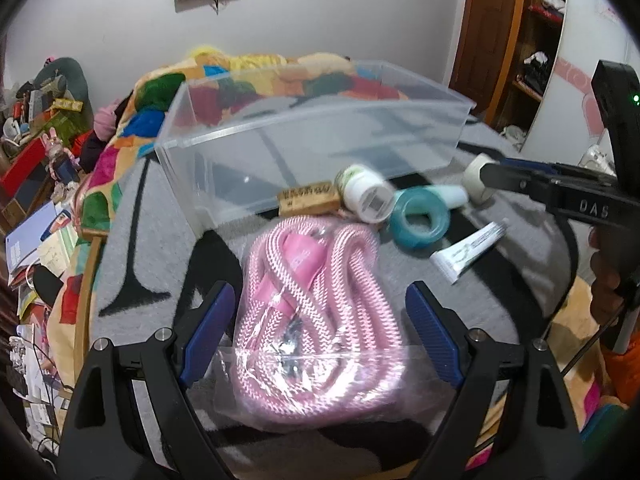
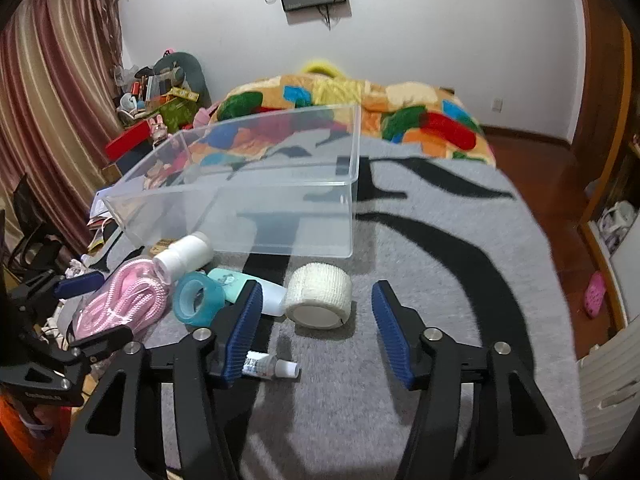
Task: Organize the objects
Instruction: 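Grasp the bagged pink rope with the left tool while the right tool grasps the white tape roll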
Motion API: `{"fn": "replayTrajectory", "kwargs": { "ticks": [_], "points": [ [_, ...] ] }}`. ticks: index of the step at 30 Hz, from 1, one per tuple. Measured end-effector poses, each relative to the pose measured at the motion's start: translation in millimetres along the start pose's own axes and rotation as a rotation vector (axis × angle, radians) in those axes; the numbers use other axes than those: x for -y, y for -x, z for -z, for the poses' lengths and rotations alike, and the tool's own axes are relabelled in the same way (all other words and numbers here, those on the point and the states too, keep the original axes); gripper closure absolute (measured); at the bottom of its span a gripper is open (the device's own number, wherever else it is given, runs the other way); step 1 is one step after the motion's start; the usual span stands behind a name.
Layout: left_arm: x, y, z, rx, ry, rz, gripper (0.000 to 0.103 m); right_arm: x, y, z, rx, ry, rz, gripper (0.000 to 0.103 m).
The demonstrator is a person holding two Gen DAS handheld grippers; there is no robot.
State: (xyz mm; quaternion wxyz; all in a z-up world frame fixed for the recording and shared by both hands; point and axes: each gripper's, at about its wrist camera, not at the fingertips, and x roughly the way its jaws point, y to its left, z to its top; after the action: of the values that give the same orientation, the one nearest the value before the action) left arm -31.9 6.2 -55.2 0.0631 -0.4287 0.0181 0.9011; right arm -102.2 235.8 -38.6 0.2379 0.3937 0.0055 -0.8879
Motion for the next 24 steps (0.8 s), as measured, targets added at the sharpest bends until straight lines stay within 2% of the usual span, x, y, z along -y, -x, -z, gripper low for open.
{"fn": "replayTrajectory", "kwargs": {
  "ticks": [2, 4, 5, 8, 17, 24],
  "points": [
    [-3.1, -8.3, 2.7, -0.027, 0.011, 0.005, 0.015, 2.0, -7.7, 0.5, -0.022, -0.008, -0.011, 0.060],
    [-3.2, -9.2, 4.8, -0.006, 0.015, 0.000, 0.018, 3.7, -13.6, 2.7, -0.039, -0.015, -0.021, 0.065],
    [-2.3, -9.5, 4.5, 0.000, 0.014, -0.002, 0.025, 4.4, -15.1, 4.1, -0.043, -0.018, -0.024, 0.067],
    [-1.0, -8.6, 3.5, 0.027, 0.018, -0.010, 0.037, 5.7, -13.2, 5.9, -0.031, -0.023, -0.027, 0.067],
    [-12.2, 13.3, 13.6, 0.071, 0.069, -0.004, 0.042, 0.6, 14.4, 4.0, 0.038, -0.006, -0.011, 0.068],
    [-26.7, 50.0, 3.8, 0.185, 0.134, -0.001, 0.042, -13.1, 36.2, -10.3, 0.101, 0.015, -0.035, 0.068]
  ]
}}
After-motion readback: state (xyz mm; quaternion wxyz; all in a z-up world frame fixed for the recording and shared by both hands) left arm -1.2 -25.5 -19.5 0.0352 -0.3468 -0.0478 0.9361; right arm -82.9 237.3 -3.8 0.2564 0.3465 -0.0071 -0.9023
